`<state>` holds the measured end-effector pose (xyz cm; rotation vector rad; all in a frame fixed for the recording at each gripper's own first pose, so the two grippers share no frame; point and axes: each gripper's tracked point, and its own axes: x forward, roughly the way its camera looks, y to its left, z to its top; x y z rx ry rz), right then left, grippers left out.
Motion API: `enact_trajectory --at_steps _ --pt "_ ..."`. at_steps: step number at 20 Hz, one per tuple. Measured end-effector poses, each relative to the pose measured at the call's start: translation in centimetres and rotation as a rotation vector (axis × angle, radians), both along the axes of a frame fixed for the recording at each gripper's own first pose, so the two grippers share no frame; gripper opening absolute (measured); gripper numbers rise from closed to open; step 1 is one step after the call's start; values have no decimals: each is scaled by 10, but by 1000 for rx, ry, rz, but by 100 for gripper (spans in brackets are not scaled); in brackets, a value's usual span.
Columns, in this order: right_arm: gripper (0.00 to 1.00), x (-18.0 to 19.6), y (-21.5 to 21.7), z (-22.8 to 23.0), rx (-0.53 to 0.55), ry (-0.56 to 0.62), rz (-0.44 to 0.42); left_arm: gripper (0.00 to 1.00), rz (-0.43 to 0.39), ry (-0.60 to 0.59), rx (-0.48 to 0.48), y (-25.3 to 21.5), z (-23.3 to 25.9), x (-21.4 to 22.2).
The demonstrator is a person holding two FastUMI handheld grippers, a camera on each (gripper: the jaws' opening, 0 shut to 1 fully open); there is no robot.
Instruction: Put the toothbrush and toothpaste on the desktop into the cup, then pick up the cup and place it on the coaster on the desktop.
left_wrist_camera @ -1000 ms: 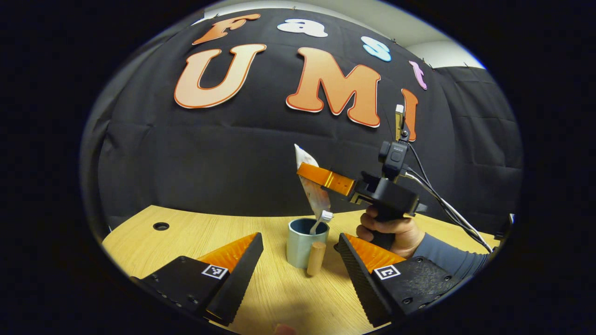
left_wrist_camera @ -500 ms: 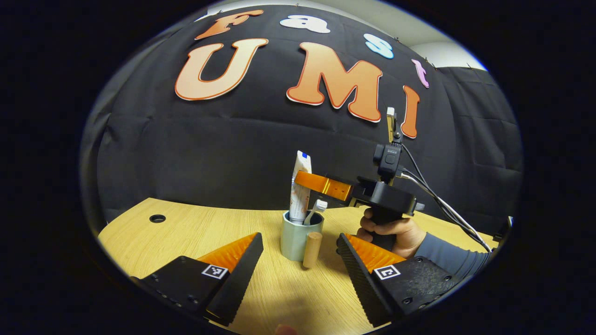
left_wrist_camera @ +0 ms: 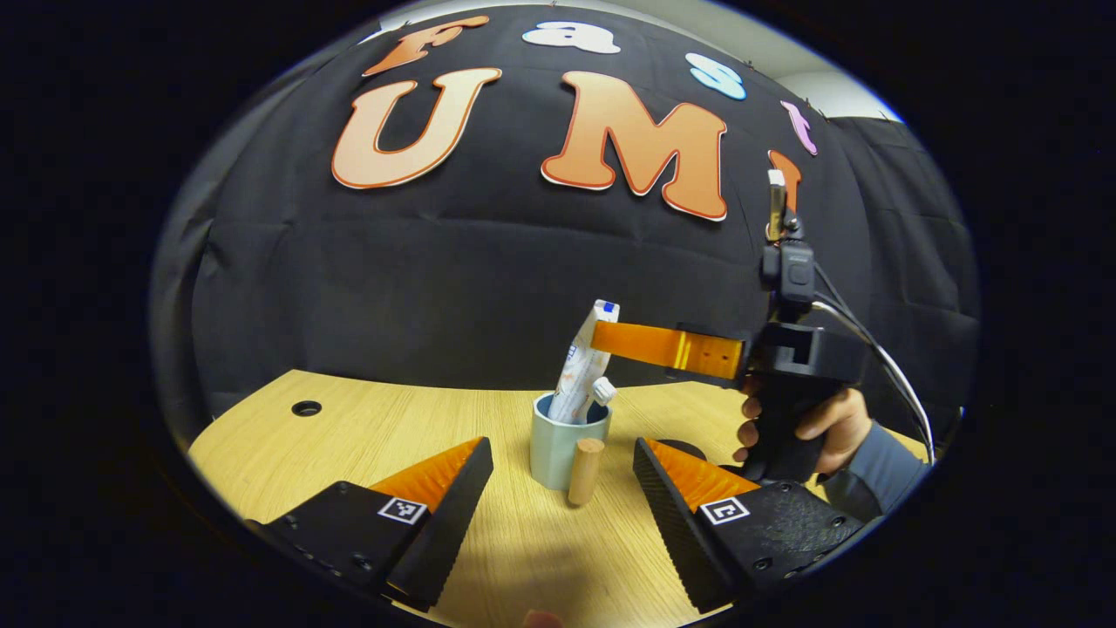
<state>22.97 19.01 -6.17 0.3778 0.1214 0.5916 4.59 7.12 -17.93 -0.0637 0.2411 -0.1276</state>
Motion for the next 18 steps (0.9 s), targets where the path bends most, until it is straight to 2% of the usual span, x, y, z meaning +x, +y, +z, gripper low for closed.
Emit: enact_trajectory --at_steps 1,2,4,5,9,12,13,14,18 --pt "54 -5 -9 7 -24 -18 -13 97 9 10 7 -2 2 3" --pt "57 -10 -17 16 -41 -38 -22 97 16 21 9 -4 4 5" --pt "75 -21 -35 30 -65 -71 -49 97 26 44 11 -10 5 8" --pt "74 -28 -43 39 -69 -85 -60 97 27 52 15 -13 8 11" --pt "84 -55 -75 74 -94 -138 -102 97 39 128 25 -23 8 22" --pt "87 -72 -100 91 -151 -172 -153 98 53 242 -31 -32 0 27" --pt "94 -77 -109 95 -164 -175 -170 98 63 292 -40 -32 -4 26" --pt "89 -84 -116 100 -168 -177 -182 97 73 320 -50 -31 -8 29" --pt "90 -110 -143 119 -196 -190 -245 98 85 441 -34 -31 -14 41"
